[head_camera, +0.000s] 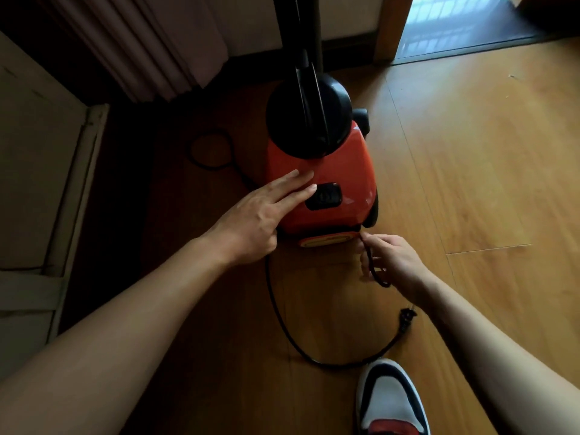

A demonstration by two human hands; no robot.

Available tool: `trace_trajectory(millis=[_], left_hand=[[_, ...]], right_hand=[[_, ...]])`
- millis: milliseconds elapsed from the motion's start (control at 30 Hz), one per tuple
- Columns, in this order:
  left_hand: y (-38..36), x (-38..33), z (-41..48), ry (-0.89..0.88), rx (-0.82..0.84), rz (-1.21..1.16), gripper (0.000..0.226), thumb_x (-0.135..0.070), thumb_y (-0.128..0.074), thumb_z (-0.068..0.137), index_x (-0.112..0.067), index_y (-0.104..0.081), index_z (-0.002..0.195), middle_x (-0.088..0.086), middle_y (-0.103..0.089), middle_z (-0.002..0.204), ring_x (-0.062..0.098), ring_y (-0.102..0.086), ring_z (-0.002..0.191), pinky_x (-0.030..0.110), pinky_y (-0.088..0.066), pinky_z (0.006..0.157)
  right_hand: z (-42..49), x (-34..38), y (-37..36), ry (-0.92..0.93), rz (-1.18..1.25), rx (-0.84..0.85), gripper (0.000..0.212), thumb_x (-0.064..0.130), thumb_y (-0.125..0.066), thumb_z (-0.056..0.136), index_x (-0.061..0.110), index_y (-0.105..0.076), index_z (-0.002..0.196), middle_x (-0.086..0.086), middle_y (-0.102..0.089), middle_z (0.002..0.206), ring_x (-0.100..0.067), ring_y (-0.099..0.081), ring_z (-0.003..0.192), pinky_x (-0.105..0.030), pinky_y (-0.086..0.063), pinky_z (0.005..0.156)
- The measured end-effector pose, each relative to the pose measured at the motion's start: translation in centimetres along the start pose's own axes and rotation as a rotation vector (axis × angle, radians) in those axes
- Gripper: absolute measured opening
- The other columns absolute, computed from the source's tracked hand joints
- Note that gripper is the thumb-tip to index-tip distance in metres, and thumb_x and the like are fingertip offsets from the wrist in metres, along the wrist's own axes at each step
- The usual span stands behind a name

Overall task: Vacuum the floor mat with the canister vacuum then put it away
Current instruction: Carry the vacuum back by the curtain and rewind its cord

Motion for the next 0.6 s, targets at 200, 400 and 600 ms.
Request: trace_trajectory(millis=[200, 400, 600], left_hand=[[0.3, -1.9, -0.8, -0.017, -0.145, 0.095, 0.083, 0.008, -0.059, 0.078, -0.017, -0.033, 0.153, 0.001, -0.022, 0.163, 0.016, -0.014, 0.152, 0.041, -0.023, 0.123], [-0.2, -3.7, -2.1, -0.005, -0.261, 0.106, 0.069, 0.005, -0.059, 0.077, -0.011, -0.048, 0.143, 0.007, -0.035, 0.155, 0.023, -0.033, 0.145, 0.046, -0.032, 0.118], [0.4, 0.7, -3.9, 0.259, -0.453, -0.013, 0.057, 0.004, -0.064, 0.078, -0.008, -0.055, 0.133, 0.009, -0.047, 0.137, 0.026, -0.051, 0.123, 0.032, -0.045, 0.101]], right_hand=[[1.2, -1.0, 3.2, 0.128, -0.669, -0.123, 0.032, 0.029, -0.047, 0.107, 0.012, -0.071, 0.097, -0.001, -0.077, 0.088, -0.016, -0.073, 0.081, -0.035, -0.061, 0.079], [2.5, -1.9, 5.2, 0.093, -0.793, -0.368, 0.025, 0.037, -0.061, 0.099, 0.015, -0.069, 0.107, -0.004, -0.070, 0.105, -0.024, -0.067, 0.097, -0.037, -0.057, 0.082], [4.2, -2.0, 1.9, 0.008, -0.684, -0.341, 0.037, 0.051, -0.057, 0.093, 0.015, -0.064, 0.087, -0.007, -0.069, 0.088, -0.028, -0.069, 0.079, -0.042, -0.060, 0.070]])
Point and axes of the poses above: each hand's wrist, its own z-axis towards the middle knuckle, its own y-axis out of the back of the hand, x = y × z, the point moved 10 cm from there along z, towards the middle knuckle
